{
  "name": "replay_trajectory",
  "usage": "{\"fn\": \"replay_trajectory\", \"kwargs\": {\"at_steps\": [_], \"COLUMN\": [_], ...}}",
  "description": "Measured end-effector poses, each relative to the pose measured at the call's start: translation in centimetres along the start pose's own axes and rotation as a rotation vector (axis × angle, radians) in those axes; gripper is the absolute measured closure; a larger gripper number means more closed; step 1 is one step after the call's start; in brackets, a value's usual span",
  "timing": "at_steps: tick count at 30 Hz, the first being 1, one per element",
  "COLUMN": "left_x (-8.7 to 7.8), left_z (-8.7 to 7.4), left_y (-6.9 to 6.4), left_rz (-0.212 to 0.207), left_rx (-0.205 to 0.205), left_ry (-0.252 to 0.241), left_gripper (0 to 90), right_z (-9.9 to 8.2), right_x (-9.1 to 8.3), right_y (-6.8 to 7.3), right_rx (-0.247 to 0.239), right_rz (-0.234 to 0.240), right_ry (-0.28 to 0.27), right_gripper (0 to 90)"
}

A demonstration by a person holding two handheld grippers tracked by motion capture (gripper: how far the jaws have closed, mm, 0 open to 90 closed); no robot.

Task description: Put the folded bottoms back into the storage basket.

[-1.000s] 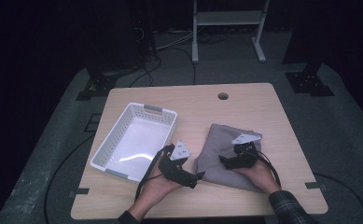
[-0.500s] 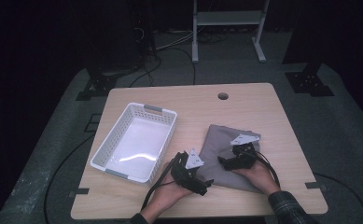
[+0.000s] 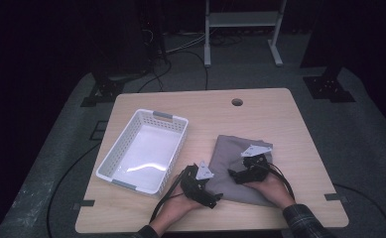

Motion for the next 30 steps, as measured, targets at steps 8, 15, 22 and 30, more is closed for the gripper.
{"fn": "replay_trajectory", "kwargs": {"at_steps": [8, 15, 22, 30], "left_x": [0.6, 0.0, -0.3, -1.3], "left_z": [-0.2, 0.0, 0.0, -0.9], "left_y": [-0.2, -0.5, -0.9, -1.3], "left_rz": [-0.01, -0.076, -0.155, -0.214], "left_rx": [0.042, 0.061, 0.004, -0.004], "left_ry": [0.004, -0.042, -0.021, 0.016], "left_gripper": [5.9, 40.7, 77.7, 79.9], "right_z": [0.0, 0.0, -0.2, -0.5], "right_x": [0.0, 0.0, -0.3, -2.2], "right_y": [0.0, 0.0, 0.1, 0.1], "right_rx": [0.0, 0.003, -0.006, -0.014], "right_rz": [-0.001, 0.0, 0.015, 0.098], "right_ry": [-0.001, -0.002, 0.007, 0.057], "right_gripper": [9.8, 9.8, 9.8, 9.9]}}
Point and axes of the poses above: each handheld gripper's, and its own axes: x roughly forward along the jaws, z roughly out of its top, y roughly to its left, the point moved 8 cm from there along x, roughly forward along the jaws, and after that the axes turned 6 degrees about -x, right-handed, at the moved point
